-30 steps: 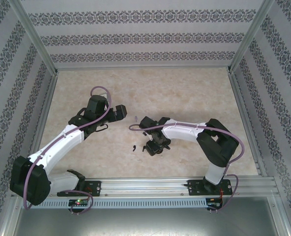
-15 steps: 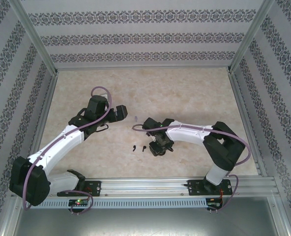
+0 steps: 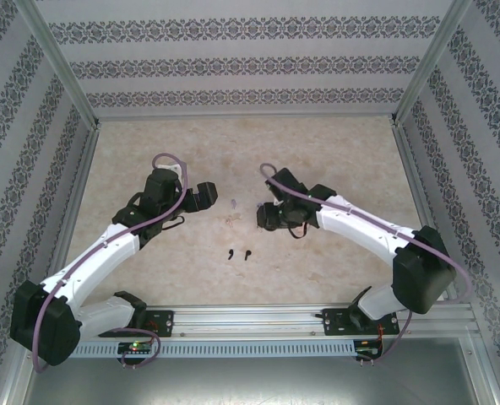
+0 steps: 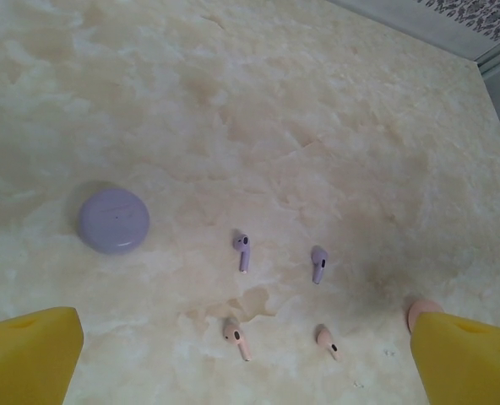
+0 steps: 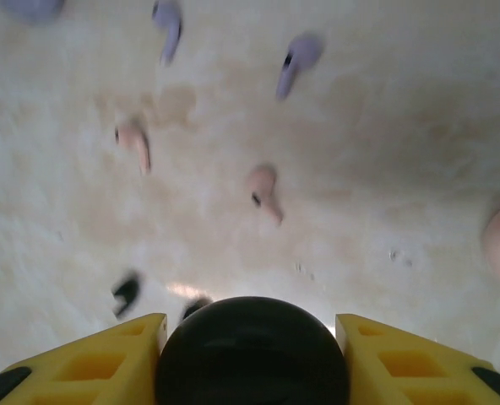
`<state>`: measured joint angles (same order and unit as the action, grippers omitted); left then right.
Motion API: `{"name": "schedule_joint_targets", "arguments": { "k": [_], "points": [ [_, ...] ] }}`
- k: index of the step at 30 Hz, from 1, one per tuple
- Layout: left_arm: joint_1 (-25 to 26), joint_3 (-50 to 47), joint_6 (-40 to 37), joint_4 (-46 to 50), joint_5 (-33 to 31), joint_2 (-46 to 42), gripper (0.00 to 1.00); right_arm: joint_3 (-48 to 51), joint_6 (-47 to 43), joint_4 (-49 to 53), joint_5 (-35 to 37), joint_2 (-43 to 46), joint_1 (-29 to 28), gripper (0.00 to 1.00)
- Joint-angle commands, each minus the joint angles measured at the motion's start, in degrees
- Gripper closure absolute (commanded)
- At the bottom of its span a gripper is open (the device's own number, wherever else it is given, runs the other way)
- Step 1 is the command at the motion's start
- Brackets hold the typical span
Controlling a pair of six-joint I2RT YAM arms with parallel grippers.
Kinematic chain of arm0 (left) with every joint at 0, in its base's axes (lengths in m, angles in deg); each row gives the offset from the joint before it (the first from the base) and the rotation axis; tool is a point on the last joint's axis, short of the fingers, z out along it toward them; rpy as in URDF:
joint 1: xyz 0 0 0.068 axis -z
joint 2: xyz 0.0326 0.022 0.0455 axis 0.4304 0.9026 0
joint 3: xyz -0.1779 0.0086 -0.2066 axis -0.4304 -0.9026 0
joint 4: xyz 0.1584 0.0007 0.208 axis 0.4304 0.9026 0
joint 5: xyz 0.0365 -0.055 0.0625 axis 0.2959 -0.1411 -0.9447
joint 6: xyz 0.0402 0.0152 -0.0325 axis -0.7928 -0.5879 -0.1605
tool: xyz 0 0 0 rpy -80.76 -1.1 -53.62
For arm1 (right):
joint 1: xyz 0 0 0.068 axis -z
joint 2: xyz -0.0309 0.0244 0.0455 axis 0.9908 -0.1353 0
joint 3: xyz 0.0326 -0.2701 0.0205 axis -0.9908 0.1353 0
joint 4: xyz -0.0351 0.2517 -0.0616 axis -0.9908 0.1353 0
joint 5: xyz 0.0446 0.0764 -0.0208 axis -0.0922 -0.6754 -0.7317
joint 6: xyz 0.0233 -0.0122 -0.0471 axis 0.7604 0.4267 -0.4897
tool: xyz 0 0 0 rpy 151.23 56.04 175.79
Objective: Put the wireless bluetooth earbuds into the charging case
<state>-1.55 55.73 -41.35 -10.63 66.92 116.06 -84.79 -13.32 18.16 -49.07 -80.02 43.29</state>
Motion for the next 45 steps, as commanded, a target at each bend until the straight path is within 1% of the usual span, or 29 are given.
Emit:
{"name": "schedule_joint_targets", "arguments": {
  "k": [1, 3, 4, 6, 10, 11, 12, 17, 22, 25, 27, 35, 41, 45],
  "points": [
    [0.8, 2.1, 0.8, 1.0, 0.0, 0.5, 0.00, -1.0, 7.8, -7.1, -2.6, 0.4, 2.7, 0.54],
    [0.9, 1.4, 1.1, -0.3, -0.3, 1.0, 0.00, -1.3, 10.5, -9.5, -3.1, -0.3, 3.9, 0.54],
    [0.8, 0.2, 1.1, -3.0, 0.4, 1.2, 0.00, -1.7, 12.2, -10.4, -3.1, -0.8, 4.3, 0.54],
    [0.9, -3.4, 0.5, -11.5, 3.4, 1.1, 0.00, -2.3, 15.9, -12.5, -3.4, -1.8, 4.9, 0.54],
    [0.9, -11.9, 0.1, -33.6, 12.7, 1.0, 0.01, -3.4, 24.8, -16.8, -3.3, -3.6, 5.3, 0.54],
    [0.8, -13.1, 0.4, -37.4, 14.3, 1.2, 0.01, -3.3, 27.4, -18.4, -3.1, -3.8, 5.3, 0.54],
    [0.9, -13.5, 0.7, -39.3, 15.6, 1.6, 0.01, -3.2, 29.5, -20.0, -2.9, -4.1, 5.3, 0.54],
    [0.9, -13.8, 2.2, -46.4, 21.7, 6.0, 0.01, -2.6, 41.0, -26.5, -1.6, -5.3, 5.0, 0.55],
    [0.9, -13.3, 4.4, -53.8, 24.9, 10.7, 0.00, -1.7, 50.4, -30.7, 0.1, -6.5, 4.0, 0.55],
    [1.0, -12.5, 5.4, -57.8, 26.4, 13.4, 0.03, -1.3, 54.0, -33.9, 0.9, -6.9, 3.3, 0.54],
    [1.1, -11.8, 5.5, -59.5, 26.9, 14.9, 0.07, -1.9, 55.0, -34.9, 0.7, -7.5, 3.0, 0.55],
    [1.3, -10.6, 5.6, -63.1, 26.8, 19.1, 0.29, -3.6, 55.8, -36.1, 0.7, -9.0, 1.1, 0.54],
    [1.3, -9.7, 5.3, -64.0, 26.6, 21.1, 0.38, -3.6, 56.4, -37.2, 0.3, -9.7, 0.8, 0.54],
    [1.3, -9.2, 5.3, -64.8, 26.5, 22.4, 0.42, -3.7, 56.4, -37.5, 0.3, -9.8, 0.7, 0.55]
  ]
}}
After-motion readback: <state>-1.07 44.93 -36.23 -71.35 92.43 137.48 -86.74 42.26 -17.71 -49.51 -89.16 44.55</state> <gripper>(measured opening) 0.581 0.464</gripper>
